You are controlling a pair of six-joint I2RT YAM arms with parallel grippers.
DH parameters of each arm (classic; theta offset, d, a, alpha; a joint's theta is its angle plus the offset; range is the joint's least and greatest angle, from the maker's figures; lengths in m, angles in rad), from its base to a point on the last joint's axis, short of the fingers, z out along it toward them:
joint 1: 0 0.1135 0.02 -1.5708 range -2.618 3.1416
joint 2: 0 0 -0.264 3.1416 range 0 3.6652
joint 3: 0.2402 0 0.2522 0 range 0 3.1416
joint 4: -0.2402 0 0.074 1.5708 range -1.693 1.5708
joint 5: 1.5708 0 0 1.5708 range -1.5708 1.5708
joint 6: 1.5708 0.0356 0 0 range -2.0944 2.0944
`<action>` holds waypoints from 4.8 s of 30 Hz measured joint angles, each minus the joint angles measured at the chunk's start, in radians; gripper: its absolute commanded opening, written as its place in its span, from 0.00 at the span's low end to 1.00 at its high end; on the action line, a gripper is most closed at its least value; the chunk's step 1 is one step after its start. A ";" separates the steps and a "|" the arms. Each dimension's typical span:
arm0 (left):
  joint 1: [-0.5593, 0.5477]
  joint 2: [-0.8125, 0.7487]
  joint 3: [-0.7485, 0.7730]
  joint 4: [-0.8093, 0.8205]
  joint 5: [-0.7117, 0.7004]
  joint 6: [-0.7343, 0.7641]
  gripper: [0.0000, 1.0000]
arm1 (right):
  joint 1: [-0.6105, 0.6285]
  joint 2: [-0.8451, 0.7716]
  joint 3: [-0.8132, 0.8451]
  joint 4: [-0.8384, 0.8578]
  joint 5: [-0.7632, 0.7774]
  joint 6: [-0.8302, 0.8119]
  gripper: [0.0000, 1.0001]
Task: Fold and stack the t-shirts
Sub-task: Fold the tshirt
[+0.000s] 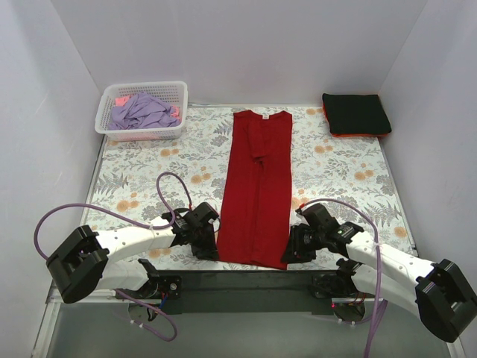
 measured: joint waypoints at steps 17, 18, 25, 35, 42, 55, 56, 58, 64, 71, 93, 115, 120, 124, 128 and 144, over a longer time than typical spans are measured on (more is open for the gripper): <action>-0.116 -0.059 -0.038 -0.018 0.035 -0.084 0.00 | 0.035 -0.074 -0.024 -0.096 -0.009 -0.003 0.01; -0.167 -0.071 -0.038 -0.029 0.039 -0.111 0.00 | 0.052 -0.086 -0.026 -0.123 -0.013 -0.003 0.01; -0.322 -0.099 -0.010 -0.105 0.031 -0.200 0.00 | 0.116 -0.119 0.010 -0.308 0.011 -0.025 0.01; 0.050 -0.002 0.225 -0.094 -0.088 -0.010 0.00 | 0.017 0.150 0.454 -0.361 0.379 -0.246 0.01; 0.203 0.178 0.415 -0.005 -0.200 0.115 0.00 | -0.169 0.291 0.624 -0.270 0.469 -0.452 0.01; 0.274 0.369 0.543 0.109 -0.308 0.190 0.00 | -0.311 0.534 0.758 -0.064 0.357 -0.602 0.01; 0.278 0.376 0.546 0.116 -0.313 0.191 0.00 | -0.319 0.554 0.766 -0.051 0.344 -0.607 0.01; 0.288 0.392 0.548 0.134 -0.323 0.193 0.00 | -0.330 0.589 0.783 -0.028 0.322 -0.614 0.01; 0.314 0.467 0.553 0.180 -0.334 0.193 0.00 | -0.344 0.677 0.814 0.029 0.282 -0.639 0.01; 0.324 0.534 0.557 0.221 -0.338 0.194 0.00 | -0.365 0.737 0.814 0.078 0.252 -0.652 0.01; 0.324 0.590 0.557 0.377 -0.391 0.231 0.02 | -0.396 0.814 0.814 0.189 0.238 -0.655 0.08; 0.106 0.350 0.489 0.392 -0.500 0.255 0.09 | -0.286 0.563 0.682 0.324 0.200 -0.605 0.10; 0.053 0.402 0.404 0.363 -0.477 0.231 0.06 | -0.226 0.647 0.637 0.355 0.174 -0.587 0.08; 0.050 0.434 0.352 0.336 -0.468 0.211 0.05 | -0.201 0.704 0.613 0.400 0.170 -0.575 0.09; 0.050 0.436 0.343 0.341 -0.457 0.189 0.04 | -0.198 0.753 0.604 0.449 0.190 -0.570 0.11; 0.050 0.375 0.257 0.394 -0.415 0.139 0.04 | -0.267 0.924 0.943 0.504 0.279 -0.640 0.18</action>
